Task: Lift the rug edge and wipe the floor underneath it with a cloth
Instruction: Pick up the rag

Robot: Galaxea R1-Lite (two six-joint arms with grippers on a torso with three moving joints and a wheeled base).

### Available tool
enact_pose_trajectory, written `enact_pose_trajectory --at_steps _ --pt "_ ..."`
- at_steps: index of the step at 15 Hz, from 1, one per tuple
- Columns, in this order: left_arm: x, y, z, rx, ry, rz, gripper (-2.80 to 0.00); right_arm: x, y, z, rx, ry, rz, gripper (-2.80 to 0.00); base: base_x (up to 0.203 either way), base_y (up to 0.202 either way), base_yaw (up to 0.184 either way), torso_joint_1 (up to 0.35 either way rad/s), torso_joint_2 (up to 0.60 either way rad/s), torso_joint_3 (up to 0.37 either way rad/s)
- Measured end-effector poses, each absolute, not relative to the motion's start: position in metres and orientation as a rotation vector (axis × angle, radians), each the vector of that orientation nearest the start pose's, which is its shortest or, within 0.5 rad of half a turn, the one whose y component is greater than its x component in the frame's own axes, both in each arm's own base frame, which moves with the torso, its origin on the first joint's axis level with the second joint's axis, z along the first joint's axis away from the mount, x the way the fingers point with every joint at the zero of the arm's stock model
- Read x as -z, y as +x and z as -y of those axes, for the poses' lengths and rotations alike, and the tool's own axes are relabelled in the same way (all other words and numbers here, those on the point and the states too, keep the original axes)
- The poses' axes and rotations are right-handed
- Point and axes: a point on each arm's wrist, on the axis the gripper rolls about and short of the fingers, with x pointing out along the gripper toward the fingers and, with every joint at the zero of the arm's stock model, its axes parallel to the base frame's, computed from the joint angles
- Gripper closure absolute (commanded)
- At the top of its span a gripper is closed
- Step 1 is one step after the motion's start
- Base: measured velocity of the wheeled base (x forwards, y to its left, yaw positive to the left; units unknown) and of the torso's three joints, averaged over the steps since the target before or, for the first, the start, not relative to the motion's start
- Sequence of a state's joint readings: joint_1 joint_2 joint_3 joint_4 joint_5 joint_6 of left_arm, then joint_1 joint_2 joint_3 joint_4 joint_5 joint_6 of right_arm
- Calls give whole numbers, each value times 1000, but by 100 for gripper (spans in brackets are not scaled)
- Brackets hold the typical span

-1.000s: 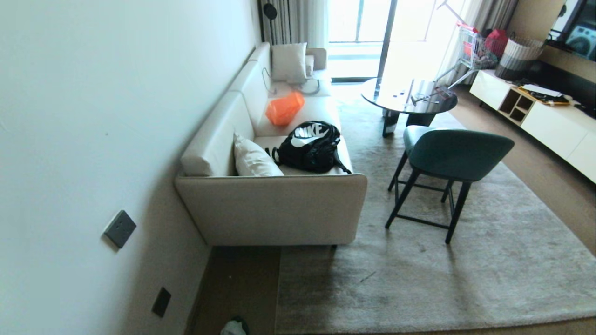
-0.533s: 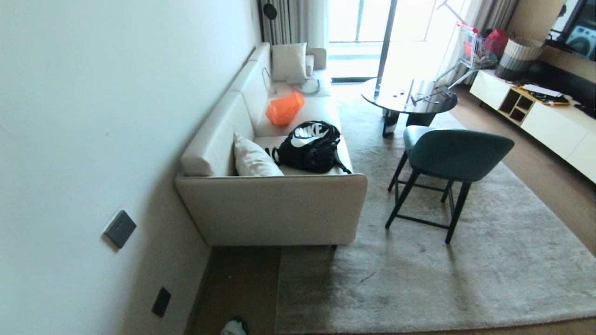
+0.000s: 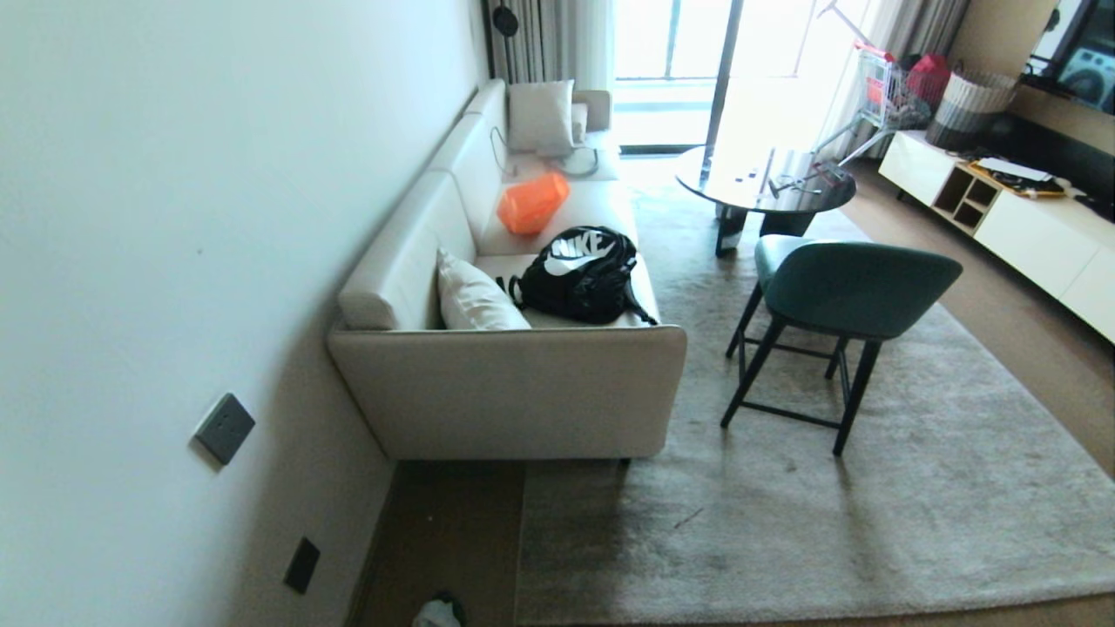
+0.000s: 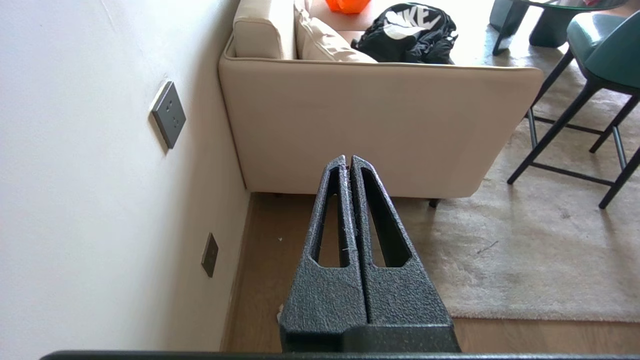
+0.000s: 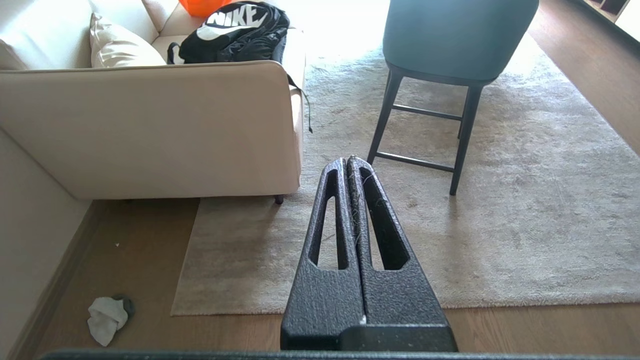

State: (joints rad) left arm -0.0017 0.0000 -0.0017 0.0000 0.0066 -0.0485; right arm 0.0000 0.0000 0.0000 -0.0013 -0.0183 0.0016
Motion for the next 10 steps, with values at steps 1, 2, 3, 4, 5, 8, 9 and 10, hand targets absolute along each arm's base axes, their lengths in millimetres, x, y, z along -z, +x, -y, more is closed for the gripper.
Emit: enact_pose_trajectory --at_steps 1,2,3,4,5,8,9,10 --pt "-76 -23 0 -4 -49 2 0 -76 -23 0 18 1 1 0 0 0 0 0 0 0" --pt "-76 -23 0 -4 -48 2 0 -76 -23 0 18 2 1 0 0 0 0 0 0 0" --pt "-76 -23 0 -4 -48 2 0 -76 -23 0 18 2 1 0 0 0 0 0 0 0" --pt "-76 -23 0 -4 -49 2 0 -76 -23 0 18 2 2 0 0 0 0 0 0 0" --pt "-76 -23 0 -4 -49 2 0 -76 -23 0 18 2 1 0 0 0 0 0 0 0" --pt "-76 -23 0 -5 -48 2 0 -76 -23 0 18 2 1 0 0 0 0 0 0 0" --pt "-76 -23 0 -5 -49 2 0 -76 -23 0 18 2 1 0 0 0 0 0 0 0" --pt "-76 -23 0 -5 -48 2 0 -76 -23 0 18 2 1 0 0 0 0 0 0 0"
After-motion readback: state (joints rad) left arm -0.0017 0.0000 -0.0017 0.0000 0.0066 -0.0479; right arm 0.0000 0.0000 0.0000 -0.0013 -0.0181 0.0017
